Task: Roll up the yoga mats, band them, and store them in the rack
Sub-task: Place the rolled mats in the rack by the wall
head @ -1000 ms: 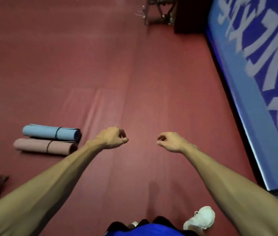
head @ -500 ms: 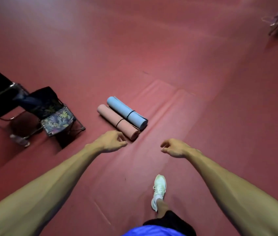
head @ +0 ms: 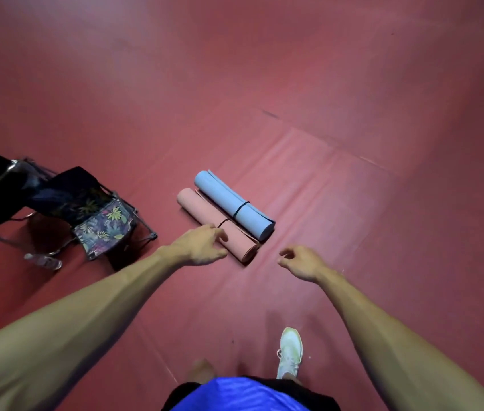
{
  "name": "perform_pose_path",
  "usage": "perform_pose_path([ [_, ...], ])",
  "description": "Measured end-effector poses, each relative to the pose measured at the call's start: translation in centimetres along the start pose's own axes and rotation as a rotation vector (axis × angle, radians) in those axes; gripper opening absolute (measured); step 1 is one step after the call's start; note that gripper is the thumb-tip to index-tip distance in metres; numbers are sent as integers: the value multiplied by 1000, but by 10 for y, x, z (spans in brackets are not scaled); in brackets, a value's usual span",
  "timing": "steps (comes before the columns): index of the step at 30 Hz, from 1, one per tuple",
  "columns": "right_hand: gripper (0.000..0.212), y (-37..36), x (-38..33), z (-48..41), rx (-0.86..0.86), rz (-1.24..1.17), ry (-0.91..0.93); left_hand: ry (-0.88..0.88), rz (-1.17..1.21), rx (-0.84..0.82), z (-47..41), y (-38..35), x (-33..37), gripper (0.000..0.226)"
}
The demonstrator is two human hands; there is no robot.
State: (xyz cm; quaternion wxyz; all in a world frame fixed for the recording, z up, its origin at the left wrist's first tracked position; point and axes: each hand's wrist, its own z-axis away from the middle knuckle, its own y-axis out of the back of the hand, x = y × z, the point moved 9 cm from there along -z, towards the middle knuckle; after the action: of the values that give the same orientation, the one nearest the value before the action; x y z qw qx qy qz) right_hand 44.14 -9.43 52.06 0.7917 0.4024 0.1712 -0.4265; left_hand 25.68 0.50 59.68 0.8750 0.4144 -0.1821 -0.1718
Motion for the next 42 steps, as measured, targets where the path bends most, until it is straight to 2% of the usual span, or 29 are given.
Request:
perform_pose_path([
  [6,34,-2,-32,-66,-6,-115,-66,-33,52,-57,-67,22,-43,64],
  [8,31,-1,-38,-95,13,-199,-123,-85,34,-128,-96,21,-62,60],
  [11,22,9,-41,-141,137,-371,-221,-143,22,-200,-152,23,-90,40],
  [14,10,-2,-29,-183,305,-604,-370,-271,-73,-294,-208,21,-106,43],
  [16,15,-20,-27,-212,349,-779,-431,-338,-100,-287,-249,21,-112,44],
  [19,9,-43,-17,-255,394,-922,-480,-410,-88,-299,-302,6,-112,43],
  [24,8,-103,36,-327,450,-1088,-560,-376,-126,-403,-389,-80,-138,49],
  [27,13,-143,76,-389,402,-1016,-512,-370,-167,-411,-437,-136,-151,59],
  [31,9,-204,147,-460,432,-1004,-561,-386,-217,-416,-499,-213,-166,69],
  [35,30,-281,207,-515,425,-1116,-649,-312,-262,-477,-558,-300,-198,83],
  [39,48,-353,244,-559,299,-1244,-756,-403,-355,-479,-608,-366,-199,98],
  [42,62,-398,256,-586,234,-1431,-816,-445,-391,-468,-646,-406,-212,108],
])
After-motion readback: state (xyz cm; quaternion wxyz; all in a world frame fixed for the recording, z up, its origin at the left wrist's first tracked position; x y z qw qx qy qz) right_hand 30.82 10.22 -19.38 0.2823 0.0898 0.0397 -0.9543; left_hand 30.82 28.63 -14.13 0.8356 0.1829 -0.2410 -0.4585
